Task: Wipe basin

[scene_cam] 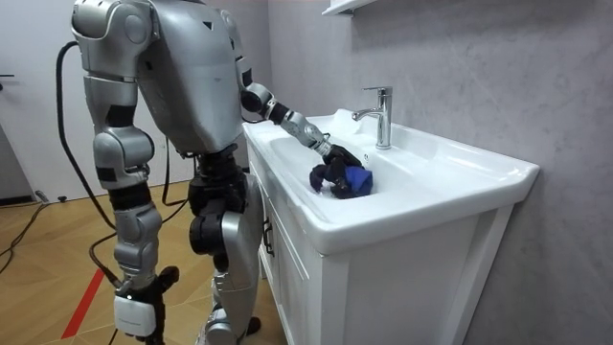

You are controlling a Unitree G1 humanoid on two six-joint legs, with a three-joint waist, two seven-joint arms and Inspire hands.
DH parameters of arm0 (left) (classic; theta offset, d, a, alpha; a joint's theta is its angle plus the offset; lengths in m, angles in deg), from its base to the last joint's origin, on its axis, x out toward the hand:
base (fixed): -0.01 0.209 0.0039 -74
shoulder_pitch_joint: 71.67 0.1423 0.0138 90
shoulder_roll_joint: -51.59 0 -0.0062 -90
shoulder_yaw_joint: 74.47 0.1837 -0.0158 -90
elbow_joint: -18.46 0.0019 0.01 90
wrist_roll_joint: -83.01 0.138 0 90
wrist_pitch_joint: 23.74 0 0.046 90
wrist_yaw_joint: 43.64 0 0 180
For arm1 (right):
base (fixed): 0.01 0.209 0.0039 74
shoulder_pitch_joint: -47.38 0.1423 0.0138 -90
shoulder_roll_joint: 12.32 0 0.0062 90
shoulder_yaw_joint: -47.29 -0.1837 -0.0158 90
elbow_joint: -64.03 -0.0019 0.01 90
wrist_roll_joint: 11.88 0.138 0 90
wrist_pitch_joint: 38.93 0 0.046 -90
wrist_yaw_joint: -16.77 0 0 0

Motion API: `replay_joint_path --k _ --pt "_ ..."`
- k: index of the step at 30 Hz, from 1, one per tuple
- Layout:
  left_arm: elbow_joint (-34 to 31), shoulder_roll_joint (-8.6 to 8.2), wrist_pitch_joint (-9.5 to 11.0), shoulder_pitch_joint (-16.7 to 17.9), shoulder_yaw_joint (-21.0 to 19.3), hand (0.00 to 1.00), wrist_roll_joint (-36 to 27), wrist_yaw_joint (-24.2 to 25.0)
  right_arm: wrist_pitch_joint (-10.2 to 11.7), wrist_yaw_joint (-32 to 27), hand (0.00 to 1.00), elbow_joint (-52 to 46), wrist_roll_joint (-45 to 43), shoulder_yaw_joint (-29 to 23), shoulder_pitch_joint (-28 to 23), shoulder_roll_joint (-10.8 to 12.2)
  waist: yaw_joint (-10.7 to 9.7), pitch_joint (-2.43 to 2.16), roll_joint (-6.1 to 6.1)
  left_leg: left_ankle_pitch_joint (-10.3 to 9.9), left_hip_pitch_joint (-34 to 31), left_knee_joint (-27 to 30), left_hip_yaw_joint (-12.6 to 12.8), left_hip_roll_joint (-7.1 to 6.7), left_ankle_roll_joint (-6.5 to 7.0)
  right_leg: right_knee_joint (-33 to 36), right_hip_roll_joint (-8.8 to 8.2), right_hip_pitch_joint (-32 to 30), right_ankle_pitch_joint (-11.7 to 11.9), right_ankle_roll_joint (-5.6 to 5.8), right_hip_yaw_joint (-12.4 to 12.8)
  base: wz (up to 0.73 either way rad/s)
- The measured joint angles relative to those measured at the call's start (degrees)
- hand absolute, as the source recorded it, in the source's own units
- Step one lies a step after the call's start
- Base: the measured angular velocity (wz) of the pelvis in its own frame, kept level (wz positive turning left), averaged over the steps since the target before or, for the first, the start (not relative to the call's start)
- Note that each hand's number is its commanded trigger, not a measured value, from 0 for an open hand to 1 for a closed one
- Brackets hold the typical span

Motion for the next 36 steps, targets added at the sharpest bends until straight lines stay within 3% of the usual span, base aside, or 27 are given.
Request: replay_joint_path --k 5,11,16,21,24,36 --pt "0.30 -0.04 0.70 -2.51 3.81 1.00 -1.30 -0.10 0.09 -0.47 0.00 -0.14 0.45 -0.37 1.22 0.13 -1.42 0.06 0.00 0.01 -0.09 0.02 0.57 -0.01 0.00 -0.16 -0.01 -0.10 0.16 -0.02 0.24 -0.01" --pt "0.24 -0.07 0.78 -3.17 5.43 1.00 -1.26 -1.09 0.09 -0.08 0.00 0.21 0.40 -0.26 1.56 0.11 -1.58 0.06 -0.01 0.05 -0.30 0.24 1.85 -0.11 0.06 -0.26 -0.29 -0.28 0.30 0.22 0.62 0.00" --pt "-1.03 -0.17 0.76 -3.34 7.91 1.00 -1.15 -2.50 0.11 0.04 0.00 0.78 0.04 0.34 2.02 0.08 -2.93 0.21 0.24 0.14 -0.36 0.31 1.98 -0.06 0.22 -0.24 -0.54 -0.26 0.49 0.54 0.88 0.00" --pt "-4.75 -0.46 -0.37 -4.33 11.15 1.00 -1.14 -2.51 0.12 0.02 0.00 1.30 0.13 0.48 1.99 0.05 -3.58 0.39 0.89 0.14 -1.25 0.38 2.24 -0.06 0.67 -0.04 -0.62 -1.10 0.69 0.76 0.97 0.01" --pt "-6.56 -0.43 -1.44 -4.58 12.14 1.00 -0.99 -2.44 0.07 0.39 0.00 1.40 0.24 1.69 1.98 -0.11 -3.81 0.40 1.03 0.08 -1.51 0.21 2.23 -0.04 0.77 -0.14 -0.59 -1.06 0.70 0.75 0.84 0.04" --pt "-7.74 -0.38 -1.65 -4.73 12.94 1.00 -1.25 -1.82 0.12 1.15 0.00 0.97 0.38 5.37 3.88 -0.57 -4.44 0.37 1.09 0.01 -1.71 0.21 1.71 -0.17 0.91 -0.29 -0.72 -0.69 1.01 0.82 0.65 0.03"
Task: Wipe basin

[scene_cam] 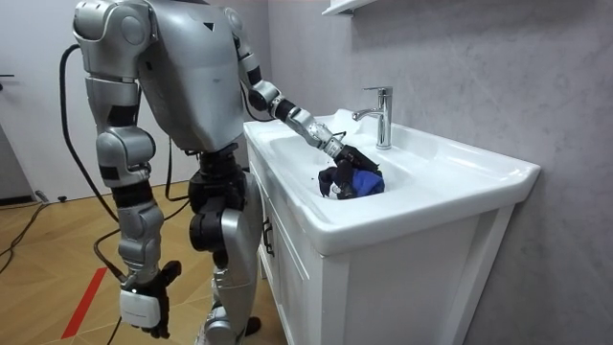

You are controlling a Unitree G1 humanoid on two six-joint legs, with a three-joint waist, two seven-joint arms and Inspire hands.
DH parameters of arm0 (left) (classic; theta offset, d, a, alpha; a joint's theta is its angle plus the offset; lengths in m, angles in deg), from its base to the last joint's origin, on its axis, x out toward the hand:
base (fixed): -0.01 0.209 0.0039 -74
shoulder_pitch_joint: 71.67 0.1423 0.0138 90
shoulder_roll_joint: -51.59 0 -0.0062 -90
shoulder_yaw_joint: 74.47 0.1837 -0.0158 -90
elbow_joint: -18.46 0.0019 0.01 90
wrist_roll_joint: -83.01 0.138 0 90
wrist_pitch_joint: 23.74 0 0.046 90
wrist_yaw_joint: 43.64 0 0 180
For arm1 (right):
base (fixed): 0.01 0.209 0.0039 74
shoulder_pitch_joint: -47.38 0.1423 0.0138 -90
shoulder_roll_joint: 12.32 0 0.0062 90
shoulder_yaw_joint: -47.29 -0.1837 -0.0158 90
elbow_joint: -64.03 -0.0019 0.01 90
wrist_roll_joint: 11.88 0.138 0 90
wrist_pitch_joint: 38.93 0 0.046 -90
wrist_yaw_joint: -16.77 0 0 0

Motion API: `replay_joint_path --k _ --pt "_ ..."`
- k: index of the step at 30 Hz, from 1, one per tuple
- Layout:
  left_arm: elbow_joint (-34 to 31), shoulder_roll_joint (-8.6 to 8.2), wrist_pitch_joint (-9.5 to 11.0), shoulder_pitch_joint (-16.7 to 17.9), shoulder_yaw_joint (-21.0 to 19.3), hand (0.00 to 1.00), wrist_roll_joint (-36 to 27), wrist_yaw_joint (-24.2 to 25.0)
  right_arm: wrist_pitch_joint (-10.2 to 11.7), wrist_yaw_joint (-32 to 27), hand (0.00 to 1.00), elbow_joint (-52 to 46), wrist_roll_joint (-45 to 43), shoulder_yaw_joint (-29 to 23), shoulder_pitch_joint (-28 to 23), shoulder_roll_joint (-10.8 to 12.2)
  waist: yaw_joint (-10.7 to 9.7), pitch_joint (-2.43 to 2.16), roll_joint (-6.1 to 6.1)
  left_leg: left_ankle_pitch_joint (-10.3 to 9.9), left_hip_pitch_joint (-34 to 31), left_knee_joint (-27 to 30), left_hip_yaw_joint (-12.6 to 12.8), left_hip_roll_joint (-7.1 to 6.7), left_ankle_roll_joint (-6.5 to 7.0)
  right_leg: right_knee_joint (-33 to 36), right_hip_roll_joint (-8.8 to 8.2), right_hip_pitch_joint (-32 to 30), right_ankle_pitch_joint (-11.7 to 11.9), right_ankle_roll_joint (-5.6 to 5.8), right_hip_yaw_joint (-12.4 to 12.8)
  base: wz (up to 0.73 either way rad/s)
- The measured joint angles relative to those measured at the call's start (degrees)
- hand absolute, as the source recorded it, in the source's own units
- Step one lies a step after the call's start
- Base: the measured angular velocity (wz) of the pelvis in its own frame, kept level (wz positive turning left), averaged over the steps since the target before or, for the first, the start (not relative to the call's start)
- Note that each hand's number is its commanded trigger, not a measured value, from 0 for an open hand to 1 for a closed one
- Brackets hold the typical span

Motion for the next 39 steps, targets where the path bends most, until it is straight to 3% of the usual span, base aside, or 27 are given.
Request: replay_joint_path --k 2,5,17,24,28,30,35,39 --pt "-2.92 0.00 -1.11 0.01 1.64 1.00 0.05 0.10 0.15 -0.25 0.00 0.65 0.42 -0.03 0.46 -0.05 -0.11 0.00 0.00 0.08 -0.35 0.00 -0.44 -0.13 0.14 -0.67 -0.21 0.15 0.03 0.06 -0.62 0.18" --pt "-5.92 -0.01 -1.13 -0.04 4.06 1.00 0.02 0.55 0.31 -0.88 0.00 1.07 0.94 0.15 1.51 -0.16 -0.14 0.00 0.02 0.19 -0.66 0.02 -1.31 -0.41 0.32 -0.97 -0.46 0.54 0.12 0.20 -1.18 0.19" --pt "-6.46 -0.19 -1.13 0.12 4.57 1.00 0.13 2.25 0.26 -1.44 0.00 0.12 2.88 1.68 1.22 -0.12 0.10 0.04 -0.06 0.26 -0.31 0.05 -0.43 -0.85 0.42 -0.94 -0.81 0.91 0.15 0.27 -1.13 0.03" --pt "-1.68 -0.16 1.76 1.02 4.38 1.00 1.69 2.49 -0.33 -2.04 0.00 0.09 2.60 1.43 0.41 0.56 1.21 0.06 -0.90 0.26 0.57 0.01 -0.01 -0.92 0.43 -1.99 -0.52 1.78 -0.03 0.41 -0.47 -0.06" --pt "0.18 -0.47 3.78 4.09 2.80 1.00 3.72 3.30 -1.40 -2.07 0.00 -0.27 2.63 0.32 -0.80 0.82 3.40 -0.03 -1.37 0.25 1.96 -0.81 0.36 -0.73 0.39 -1.69 -0.08 2.61 -0.09 0.28 0.55 -0.10" --pt "1.06 -0.62 6.09 6.05 0.68 1.00 3.73 3.55 -1.39 -1.65 0.00 -0.39 1.87 0.32 -0.97 1.62 4.68 -0.05 -2.12 0.30 2.13 -1.01 0.43 -0.70 0.30 -1.61 0.03 2.57 -0.12 0.23 0.73 -0.02" --pt "2.23 -1.17 9.64 9.11 -2.95 1.00 3.67 4.56 -1.35 -1.11 0.00 -0.76 -0.54 -0.10 -0.75 2.89 7.84 -0.28 -3.99 0.33 2.34 -1.37 0.63 -0.59 0.19 -1.15 0.26 2.47 -0.07 0.11 1.12 -0.04" --pt "3.23 -1.79 11.07 10.62 -5.89 1.00 3.67 5.12 -1.36 -1.39 0.00 -0.76 -2.51 -0.16 -0.17 3.10 10.58 -0.65 -4.59 0.32 1.91 -1.50 0.93 -0.55 0.18 -0.72 0.36 1.68 -0.02 0.06 1.38 -0.03"
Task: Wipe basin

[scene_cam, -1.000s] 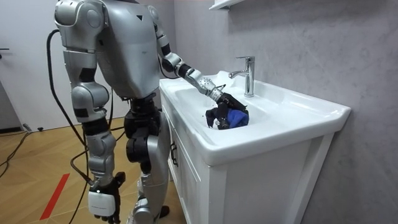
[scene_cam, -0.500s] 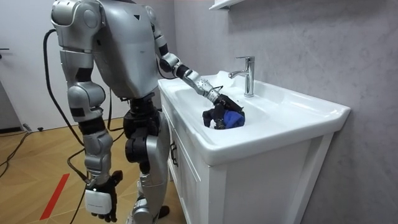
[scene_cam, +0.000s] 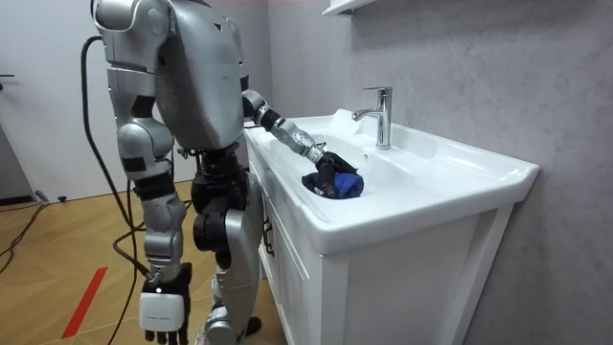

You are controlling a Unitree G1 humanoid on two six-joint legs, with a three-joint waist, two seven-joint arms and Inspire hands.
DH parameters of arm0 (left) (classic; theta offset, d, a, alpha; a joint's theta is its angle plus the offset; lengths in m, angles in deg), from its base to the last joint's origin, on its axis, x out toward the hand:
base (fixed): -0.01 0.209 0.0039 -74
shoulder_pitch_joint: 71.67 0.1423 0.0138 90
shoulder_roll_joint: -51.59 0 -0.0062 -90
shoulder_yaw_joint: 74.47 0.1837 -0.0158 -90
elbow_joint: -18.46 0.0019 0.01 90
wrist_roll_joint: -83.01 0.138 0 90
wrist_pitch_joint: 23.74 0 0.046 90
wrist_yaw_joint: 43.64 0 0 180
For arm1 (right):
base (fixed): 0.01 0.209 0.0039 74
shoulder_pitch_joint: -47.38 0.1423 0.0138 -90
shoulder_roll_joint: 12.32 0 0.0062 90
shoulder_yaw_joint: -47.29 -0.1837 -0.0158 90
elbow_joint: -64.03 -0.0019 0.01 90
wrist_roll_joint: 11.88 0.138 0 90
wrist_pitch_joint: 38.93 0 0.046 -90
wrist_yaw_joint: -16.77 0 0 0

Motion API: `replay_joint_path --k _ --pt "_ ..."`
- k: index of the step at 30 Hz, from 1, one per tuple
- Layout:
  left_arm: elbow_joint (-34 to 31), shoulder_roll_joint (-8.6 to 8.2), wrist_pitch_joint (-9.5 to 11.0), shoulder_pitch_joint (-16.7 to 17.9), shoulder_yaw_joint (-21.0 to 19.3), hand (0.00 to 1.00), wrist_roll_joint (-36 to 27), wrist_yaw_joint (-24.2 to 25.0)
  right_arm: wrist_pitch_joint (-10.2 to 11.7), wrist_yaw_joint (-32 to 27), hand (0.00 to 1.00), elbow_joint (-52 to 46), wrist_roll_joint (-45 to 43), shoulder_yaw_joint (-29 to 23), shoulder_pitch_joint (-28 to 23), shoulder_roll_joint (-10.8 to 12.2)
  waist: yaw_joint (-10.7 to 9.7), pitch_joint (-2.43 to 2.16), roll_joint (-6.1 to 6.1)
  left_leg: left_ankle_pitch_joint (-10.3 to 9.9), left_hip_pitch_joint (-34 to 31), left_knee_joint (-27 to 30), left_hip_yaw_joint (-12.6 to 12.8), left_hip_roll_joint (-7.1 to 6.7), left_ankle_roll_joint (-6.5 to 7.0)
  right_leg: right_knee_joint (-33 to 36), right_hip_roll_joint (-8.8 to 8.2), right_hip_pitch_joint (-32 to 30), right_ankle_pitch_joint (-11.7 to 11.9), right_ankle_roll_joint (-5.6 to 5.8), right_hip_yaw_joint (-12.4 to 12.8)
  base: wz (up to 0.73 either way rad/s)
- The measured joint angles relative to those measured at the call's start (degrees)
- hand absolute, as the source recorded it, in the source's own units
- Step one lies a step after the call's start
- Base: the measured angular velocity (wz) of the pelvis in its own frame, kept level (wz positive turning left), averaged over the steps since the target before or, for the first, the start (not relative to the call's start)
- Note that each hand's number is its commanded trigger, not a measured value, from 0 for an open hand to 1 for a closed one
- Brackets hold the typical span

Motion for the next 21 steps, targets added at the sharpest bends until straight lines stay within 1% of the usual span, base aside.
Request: replay_joint_path --k 1,2,4,5,6,7,8,9,10,11,12,13,14,15,17,18,19,21 --pt "0.15 -0.01 0.12 0.17 -0.36 1.00 0.00 0.17 0.00 0.01 0.00 -0.02 -0.16 -0.02 0.01 0.00 0.39 -0.03 0.04 0.00 0.00 0.00 -0.08 0.02 0.00 0.03 0.00 0.00 0.01 -0.01 -0.03 0.00" --pt "0.47 -0.01 0.53 0.79 -1.36 1.00 0.00 0.40 0.00 0.00 0.00 -0.07 -0.40 -0.35 0.07 0.00 0.74 -0.16 0.17 0.00 0.05 0.01 0.01 0.07 0.00 0.05 -0.01 0.04 0.10 -0.12 -0.43 0.03" --pt "0.89 0.33 1.10 1.94 -3.00 1.00 0.13 -0.24 0.02 -0.20 0.00 0.27 -0.41 -1.27 0.35 -0.01 1.01 -0.31 0.53 0.02 0.35 0.00 -0.31 0.11 -0.04 0.05 0.02 0.33 0.12 -0.15 -0.67 0.00" --pt "2.11 0.42 1.47 2.36 -4.66 1.00 0.14 -1.13 0.02 -0.41 0.00 0.26 -0.40 -1.67 0.43 -0.01 1.50 -0.46 0.88 0.05 0.58 -0.02 -0.31 0.15 -0.09 0.10 0.09 0.46 0.13 -0.17 -0.66 -0.08" --pt "3.79 0.55 1.76 2.63 -7.28 1.00 -0.02 -1.66 0.02 -0.53 0.00 0.31 -0.41 -1.70 0.49 0.06 2.13 -0.58 1.08 0.05 0.69 -0.05 -0.32 0.25 -0.23 0.12 0.23 0.46 0.20 -0.28 -0.67 -0.08" --pt "3.83 0.82 2.31 3.22 -8.18 1.00 -0.13 -1.14 0.02 -0.67 0.00 0.34 -0.45 -1.90 0.49 0.11 2.24 -0.59 1.13 0.09 0.71 -0.11 -0.35 0.35 -0.31 0.16 0.34 0.48 0.26 -0.38 -0.70 -0.08" --pt "3.84 1.62 3.46 4.43 -9.13 1.00 0.44 -1.70 0.07 -0.78 0.00 0.41 -0.59 -3.00 0.56 0.22 2.42 -0.60 1.14 0.22 0.93 -0.48 -0.37 0.52 -0.55 0.23 0.62 0.47 0.41 -0.61 -0.68 -0.06" --pt "3.84 2.11 3.68 5.05 -9.99 1.00 1.09 -2.44 0.15 -0.86 0.00 0.41 -0.60 -3.52 0.58 0.23 2.49 -0.63 1.11 0.25 0.97 -0.57 -0.33 0.70 -0.67 0.23 0.82 0.48 0.52 -0.78 -0.68 -0.13" --pt "4.06 3.34 3.81 5.73 -11.77 1.00 3.20 -4.70 0.34 -1.02 0.00 0.39 -0.59 -5.09 0.55 0.22 2.58 -0.69 1.09 0.29 0.96 -0.57 -0.32 1.01 -0.99 0.14 1.18 0.49 0.69 -1.07 -0.69 -0.17" --pt "5.60 5.10 3.80 5.77 -13.20 1.00 6.93 -7.16 0.53 -1.52 0.00 0.37 -0.35 -6.42 0.64 0.03 2.93 -0.83 0.95 0.40 0.96 -0.56 0.12 1.44 -1.36 -0.05 1.55 0.44 0.94 -1.47 -0.64 -0.22" --pt "6.90 7.12 3.80 5.89 -14.09 1.00 9.97 -9.58 0.59 -2.17 0.00 0.29 -0.26 -7.33 0.40 -0.07 3.69 -0.87 0.93 0.57 0.97 -0.52 0.43 1.89 -1.76 -0.23 1.94 0.41 1.16 -1.85 -0.50 -0.15" --pt "7.04 7.74 3.81 6.20 -15.10 1.00 11.29 -10.37 0.57 -2.37 0.00 0.25 -0.26 -7.44 0.17 -0.12 3.82 -0.90 0.89 0.69 0.97 -0.54 0.46 2.07 -1.94 -0.29 2.10 0.41 1.20 -1.99 -0.56 -0.07" --pt "7.04 8.14 3.80 7.15 -16.63 1.00 14.32 -12.47 0.57 -2.99 0.00 0.14 -0.40 -7.94 -0.23 -0.40 4.04 -1.01 1.03 0.85 1.00 -0.53 0.46 2.26 -2.21 -0.36 2.31 0.39 1.18 -2.28 -0.72 0.00" --pt "7.03 8.14 3.80 8.44 -17.64 1.00 16.47 -14.84 0.67 -3.37 0.00 0.09 -0.39 -9.11 -0.59 -0.90 4.25 -1.27 1.49 0.94 1.04 -0.44 0.37 2.43 -2.36 -0.41 2.49 0.36 1.20 -2.47 -0.75 0.00" --pt "7.02 8.20 3.75 9.97 -17.84 1.00 19.72 -17.69 0.80 -3.35 0.00 0.10 -0.10 -10.56 -0.70 -1.75 4.84 -1.56 2.19 1.05 1.42 -0.36 0.33 2.61 -2.56 -0.66 2.68 0.42 1.15 -2.73 -0.70 -0.08" --pt "7.02 8.22 3.69 10.86 -17.91 1.00 21.78 -18.91 1.10 -3.35 0.00 0.10 0.58 -10.67 -0.60 -2.40 5.14 -1.83 2.66 1.05 1.47 -0.35 0.10 2.77 -2.67 -0.97 2.85 0.58 1.26 -2.93 -0.71 -0.09" --pt "6.99 8.24 3.67 11.26 -17.95 1.00 22.69 -19.50 1.32 -3.35 0.00 0.06 0.98 -10.68 -0.53 -2.67 5.15 -1.84 2.83 1.07 1.50 -0.33 0.00 2.82 -2.71 -1.00 2.90 0.64 1.31 -3.00 -0.77 -0.03" --pt "6.95 8.23 3.11 11.72 -18.00 1.00 27.70 -20.50 2.27 -3.18 0.00 -0.28 2.10 -11.29 -0.32 -3.76 5.16 -1.77 3.54 1.12 1.43 -0.19 -0.62 2.88 -2.79 -1.03 2.96 0.80 1.27 -3.20 -1.05 0.05"
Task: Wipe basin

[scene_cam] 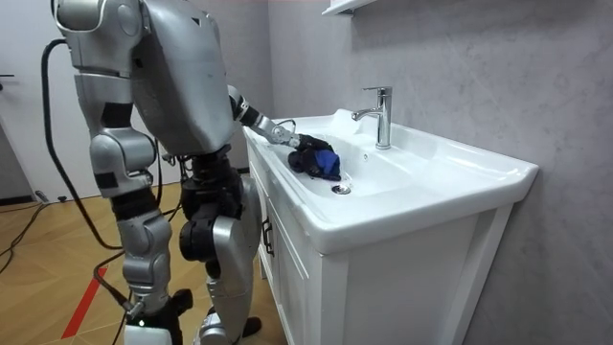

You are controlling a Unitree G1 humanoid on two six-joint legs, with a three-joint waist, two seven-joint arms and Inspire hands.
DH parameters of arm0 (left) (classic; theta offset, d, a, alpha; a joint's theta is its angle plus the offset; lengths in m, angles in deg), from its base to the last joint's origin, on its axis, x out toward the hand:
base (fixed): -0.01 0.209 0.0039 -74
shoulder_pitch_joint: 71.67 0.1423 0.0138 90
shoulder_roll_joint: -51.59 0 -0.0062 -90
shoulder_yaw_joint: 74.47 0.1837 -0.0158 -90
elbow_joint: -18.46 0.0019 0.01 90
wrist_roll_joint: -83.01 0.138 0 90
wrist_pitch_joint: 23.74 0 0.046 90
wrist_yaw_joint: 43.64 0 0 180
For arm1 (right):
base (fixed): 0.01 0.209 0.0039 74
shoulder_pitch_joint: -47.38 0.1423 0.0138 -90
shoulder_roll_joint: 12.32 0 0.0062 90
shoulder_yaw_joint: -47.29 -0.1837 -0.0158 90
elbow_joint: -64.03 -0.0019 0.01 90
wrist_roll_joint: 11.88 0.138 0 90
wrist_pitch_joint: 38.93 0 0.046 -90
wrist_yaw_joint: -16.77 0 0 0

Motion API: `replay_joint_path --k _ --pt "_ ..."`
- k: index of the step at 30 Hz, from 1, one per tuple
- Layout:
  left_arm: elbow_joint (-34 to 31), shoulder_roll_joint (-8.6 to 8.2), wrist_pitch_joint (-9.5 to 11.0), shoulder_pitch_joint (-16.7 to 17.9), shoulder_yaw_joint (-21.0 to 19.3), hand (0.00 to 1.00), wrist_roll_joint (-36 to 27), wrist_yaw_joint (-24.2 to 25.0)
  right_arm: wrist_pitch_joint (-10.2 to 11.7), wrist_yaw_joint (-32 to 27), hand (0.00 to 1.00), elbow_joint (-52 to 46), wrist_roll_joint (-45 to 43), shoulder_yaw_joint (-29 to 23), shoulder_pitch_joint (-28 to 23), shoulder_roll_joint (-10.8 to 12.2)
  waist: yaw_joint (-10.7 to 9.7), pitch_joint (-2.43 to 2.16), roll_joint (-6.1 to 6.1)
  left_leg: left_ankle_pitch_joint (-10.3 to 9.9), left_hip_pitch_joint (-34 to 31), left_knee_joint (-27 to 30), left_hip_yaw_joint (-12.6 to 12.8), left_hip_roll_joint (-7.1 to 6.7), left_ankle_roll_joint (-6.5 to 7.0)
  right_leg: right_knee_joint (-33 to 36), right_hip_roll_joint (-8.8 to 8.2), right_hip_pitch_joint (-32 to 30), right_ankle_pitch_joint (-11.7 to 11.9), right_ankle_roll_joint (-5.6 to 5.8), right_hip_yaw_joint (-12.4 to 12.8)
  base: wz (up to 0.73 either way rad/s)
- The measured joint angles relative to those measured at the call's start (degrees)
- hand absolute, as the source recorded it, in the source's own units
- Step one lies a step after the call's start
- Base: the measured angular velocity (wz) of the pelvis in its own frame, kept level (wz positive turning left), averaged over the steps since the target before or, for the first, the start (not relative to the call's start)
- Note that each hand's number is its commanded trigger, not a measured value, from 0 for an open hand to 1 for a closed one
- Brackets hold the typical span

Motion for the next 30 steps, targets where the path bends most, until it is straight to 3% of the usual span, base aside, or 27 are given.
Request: replay_joint_path --k 3,8,19,21,26,30 --pt "0.04 0.02 -0.74 0.16 -0.11 1.00 4.35 0.16 1.75 0.07 0.00 0.24 0.01 -0.48 0.11 -1.54 0.12 0.04 0.89 0.00 0.22 0.30 -0.17 0.01 0.00 -0.09 -0.01 0.46 -0.05 -0.07 -0.01 0.02" --pt "0.04 0.17 -1.40 0.23 -3.74 1.00 8.74 0.90 2.41 -0.05 0.00 0.51 -0.23 -3.88 0.37 -2.23 0.29 0.18 1.60 0.02 0.19 0.40 -0.39 0.00 0.00 -0.23 -0.02 0.43 -0.07 -0.10 0.13 0.00" --pt "-4.31 0.49 -2.77 0.39 -5.09 1.00 13.65 3.97 5.39 -2.47 0.00 0.89 3.11 -6.11 0.28 -2.26 2.26 0.20 2.88 0.03 -0.72 0.83 -2.56 -0.18 0.01 -1.04 -0.32 0.46 -0.21 -0.19 -1.54 0.08" --pt "-4.59 0.51 -3.02 0.21 -5.06 1.00 14.28 5.69 6.01 -2.51 0.00 1.04 3.15 -6.03 0.65 -2.27 2.47 0.44 3.33 0.04 -0.83 0.80 -2.98 -0.20 0.01 -1.05 -0.33 0.53 -0.24 -0.24 -1.80 0.03" --pt "-6.39 0.50 -4.95 0.41 -4.30 1.00 16.35 7.56 6.50 -2.57 0.00 1.23 3.32 -4.68 0.59 -2.34 2.48 0.59 3.39 0.04 -0.76 0.78 -3.36 -0.15 0.00 -1.07 -0.31 0.66 -0.65 -0.55 -2.34 0.03" --pt "-7.56 0.51 -5.34 0.84 -3.70 1.00 19.35 7.68 6.50 -3.10 0.00 1.22 3.28 -4.66 0.16 -2.34 2.04 0.80 3.06 0.05 -1.01 0.78 -3.49 -0.16 -0.02 -1.05 -0.44 0.71 -1.06 -0.65 -3.08 0.09"
